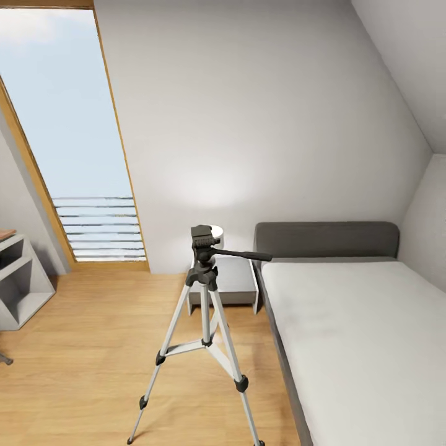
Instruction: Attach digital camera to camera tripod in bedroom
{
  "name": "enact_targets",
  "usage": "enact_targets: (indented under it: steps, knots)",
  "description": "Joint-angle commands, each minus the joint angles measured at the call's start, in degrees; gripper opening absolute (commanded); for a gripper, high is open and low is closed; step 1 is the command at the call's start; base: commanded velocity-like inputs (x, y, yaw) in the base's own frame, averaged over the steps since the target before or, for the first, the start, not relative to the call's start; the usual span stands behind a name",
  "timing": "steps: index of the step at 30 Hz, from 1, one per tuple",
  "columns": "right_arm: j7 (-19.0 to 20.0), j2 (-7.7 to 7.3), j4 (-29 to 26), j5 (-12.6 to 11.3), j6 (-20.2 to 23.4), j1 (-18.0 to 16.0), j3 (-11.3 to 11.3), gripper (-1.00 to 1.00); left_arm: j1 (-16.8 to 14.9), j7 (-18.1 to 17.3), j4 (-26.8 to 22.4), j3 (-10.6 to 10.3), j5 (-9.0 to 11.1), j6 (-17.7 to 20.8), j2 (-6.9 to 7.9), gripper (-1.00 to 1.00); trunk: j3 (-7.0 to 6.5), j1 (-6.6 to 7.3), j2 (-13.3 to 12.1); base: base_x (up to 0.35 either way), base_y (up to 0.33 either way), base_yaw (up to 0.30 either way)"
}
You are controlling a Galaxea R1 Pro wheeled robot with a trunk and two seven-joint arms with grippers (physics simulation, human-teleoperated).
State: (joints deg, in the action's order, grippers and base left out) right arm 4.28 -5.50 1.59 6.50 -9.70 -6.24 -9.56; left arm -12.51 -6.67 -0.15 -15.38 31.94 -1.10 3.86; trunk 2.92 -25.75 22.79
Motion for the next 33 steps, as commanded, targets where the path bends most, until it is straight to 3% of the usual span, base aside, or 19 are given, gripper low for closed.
enact_targets:
  steps: [1,33]
  knots:
    - [0.1,-0.03,0.2,0.6,-0.3,-0.1,-0.5,1.0,-0.1,-0.3,0.1,-0.5,0.5,-0.1,0.01,-1.0,0.13,-0.03,0.1,0.0,0.0,-0.01]
    - [0.1,-0.04,0.2,0.5,0.3,-0.1,-0.4,1.0,-0.1,-0.3,0.1,-0.5,0.5,-0.1,0.01,-1.0,0.45,-0.03,0.1,0.0,0.0,-0.001]
